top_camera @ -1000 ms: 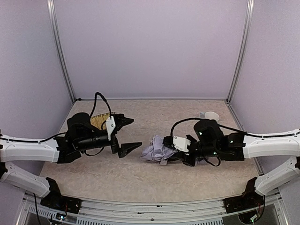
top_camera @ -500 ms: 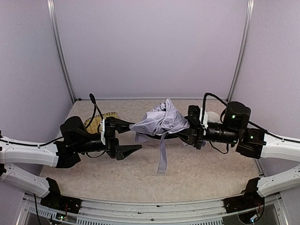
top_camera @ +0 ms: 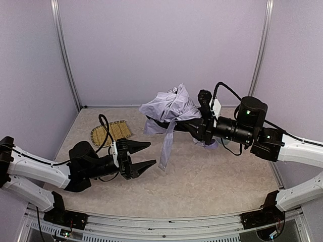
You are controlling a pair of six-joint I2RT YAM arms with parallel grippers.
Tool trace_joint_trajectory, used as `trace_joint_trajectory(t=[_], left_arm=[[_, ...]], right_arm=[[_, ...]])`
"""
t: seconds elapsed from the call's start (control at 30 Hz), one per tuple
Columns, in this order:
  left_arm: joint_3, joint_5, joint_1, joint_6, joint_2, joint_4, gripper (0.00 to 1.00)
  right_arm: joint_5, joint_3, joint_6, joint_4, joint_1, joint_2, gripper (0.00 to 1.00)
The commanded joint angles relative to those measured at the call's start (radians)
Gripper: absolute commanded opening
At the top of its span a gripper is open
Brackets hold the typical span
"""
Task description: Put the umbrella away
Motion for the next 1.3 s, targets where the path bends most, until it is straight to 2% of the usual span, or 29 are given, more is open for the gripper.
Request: trace_joint_trajectory(t=[0.0, 0.13, 0.2, 0.3, 0.37, 0.43, 0.47, 0.57, 0.73, 0.8, 0.9, 1.03, 1.13, 1.27], left_arm=[[0.045, -0.023, -0.008, 0.022, 0.086, 0.067, 0.66], [0.136, 0.010, -0.008, 0.033, 0.181, -0.017, 0.68], [0.152, -0.007, -0.006, 0.031, 0.230, -0.004, 0.68], [0.165, -0.003, -0.003, 0.027, 0.279, 0.017, 0.59], [0.173, 0.017, -0.004, 0.027, 0.288, 0.008, 0.37], [0.178, 0.031, -0.009, 0.032, 0.279, -0.026, 0.04], [0.180, 0.040, -0.012, 0.042, 0.267, -0.061, 0.00], [0.180, 0.110, -0.035, 0.089, 0.191, -0.182, 0.00], [0.217, 0.278, -0.105, 0.186, 0.065, -0.361, 0.00], [0.240, 0.362, -0.107, 0.165, 0.029, -0.357, 0.00], [0.276, 0.418, -0.087, 0.127, 0.002, -0.327, 0.00], [0.312, 0.506, -0.013, -0.054, 0.004, -0.213, 0.00], [0.311, 0.501, 0.041, -0.148, 0.002, -0.148, 0.00], [0.316, 0.417, 0.086, -0.121, -0.035, -0.250, 0.00]], right_arm=[[0.016, 0.046, 0.047, 0.030, -0.005, 0.024, 0.00], [0.019, 0.049, 0.049, 0.031, -0.005, 0.029, 0.00], [0.023, 0.048, 0.049, 0.028, -0.005, 0.029, 0.00], [0.021, 0.044, 0.051, 0.024, -0.004, 0.027, 0.00], [0.023, 0.048, 0.050, 0.013, -0.005, 0.027, 0.00], [0.036, 0.052, 0.047, -0.009, -0.006, 0.027, 0.00], [0.049, 0.057, 0.044, -0.029, -0.010, 0.028, 0.00], [0.065, 0.080, 0.035, -0.118, -0.046, 0.050, 0.00], [0.024, 0.081, -0.046, -0.254, -0.093, 0.132, 0.12], [-0.033, 0.075, -0.092, -0.286, -0.093, 0.182, 0.16], [-0.142, 0.056, -0.144, -0.310, -0.092, 0.269, 0.21], [-0.237, 0.061, -0.161, -0.355, -0.073, 0.391, 0.26], [-0.322, 0.070, -0.179, -0.389, -0.044, 0.465, 0.30], [-0.381, 0.071, -0.186, -0.421, -0.013, 0.543, 0.34]])
